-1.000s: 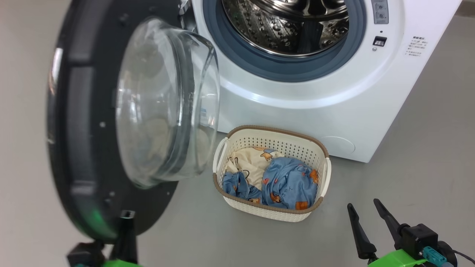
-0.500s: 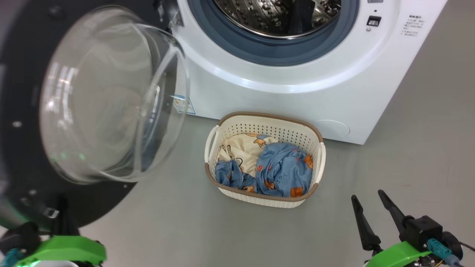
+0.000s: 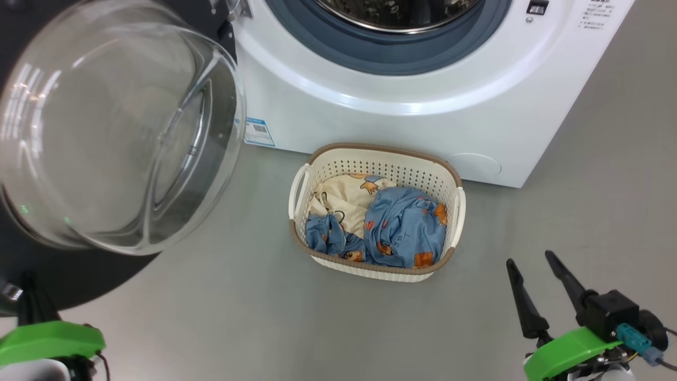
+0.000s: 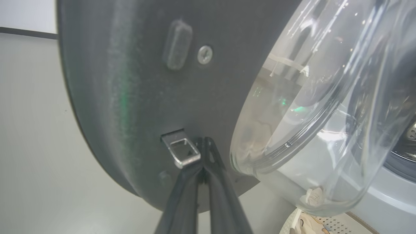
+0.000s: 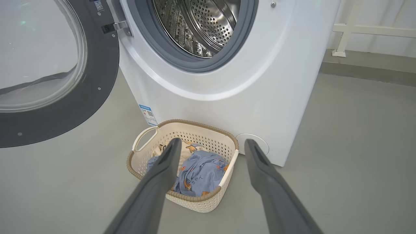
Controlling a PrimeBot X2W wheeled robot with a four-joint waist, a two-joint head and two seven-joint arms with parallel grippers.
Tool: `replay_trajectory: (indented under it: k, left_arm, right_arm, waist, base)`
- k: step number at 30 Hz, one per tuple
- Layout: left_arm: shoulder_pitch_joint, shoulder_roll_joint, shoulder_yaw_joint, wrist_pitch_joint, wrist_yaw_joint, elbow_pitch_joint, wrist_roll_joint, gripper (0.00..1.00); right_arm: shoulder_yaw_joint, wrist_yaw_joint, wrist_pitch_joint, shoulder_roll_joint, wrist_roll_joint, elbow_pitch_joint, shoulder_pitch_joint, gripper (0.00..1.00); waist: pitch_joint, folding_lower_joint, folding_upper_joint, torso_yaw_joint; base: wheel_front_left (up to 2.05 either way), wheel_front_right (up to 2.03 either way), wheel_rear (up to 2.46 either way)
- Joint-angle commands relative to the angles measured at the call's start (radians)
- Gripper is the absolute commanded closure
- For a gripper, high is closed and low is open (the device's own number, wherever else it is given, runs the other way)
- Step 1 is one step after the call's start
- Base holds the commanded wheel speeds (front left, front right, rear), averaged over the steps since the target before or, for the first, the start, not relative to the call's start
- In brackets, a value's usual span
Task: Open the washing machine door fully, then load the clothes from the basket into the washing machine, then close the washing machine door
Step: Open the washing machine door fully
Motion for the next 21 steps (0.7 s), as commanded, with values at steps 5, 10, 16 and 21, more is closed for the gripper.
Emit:
replay_trajectory:
  k: [5, 10, 16, 21]
  left_arm:
    - [-0.088, 0.044, 0.121, -0.014, -0.03, 0.018, 0.038, 1.0]
    - [-0.128, 0.042, 0.185, -0.014, -0.061, 0.054, 0.076, 1.0]
    - [-0.15, 0.041, 0.249, -0.014, -0.093, 0.082, 0.125, 1.0]
    - [-0.144, 0.033, 0.273, -0.014, -0.119, 0.079, 0.169, 1.0]
  right_arm:
    - [0.03, 0.002, -0.012, -0.021, -0.004, -0.027, -0.029, 0.0]
    - [0.035, 0.002, -0.012, -0.031, -0.004, -0.029, -0.036, 0.0]
    - [0.034, 0.002, -0.012, -0.038, -0.002, -0.024, -0.037, 0.0]
    - [0.029, 0.002, -0.012, -0.029, 0.002, -0.02, -0.032, 0.0]
  waist:
    - [0.021, 0.0, -0.0001, -0.004]
    - [0.03, 0.0, -0.0001, -0.011]
    - [0.024, 0.0, -0.0001, -0.02]
    - [0.009, 0.0, -0.0001, -0.023]
  base:
    - [0.0, 0.0, 0.0]
    - [0.0, 0.0, 0.0]
    - [0.0, 0.0, 0.0]
    - [0.0, 0.0, 0.0]
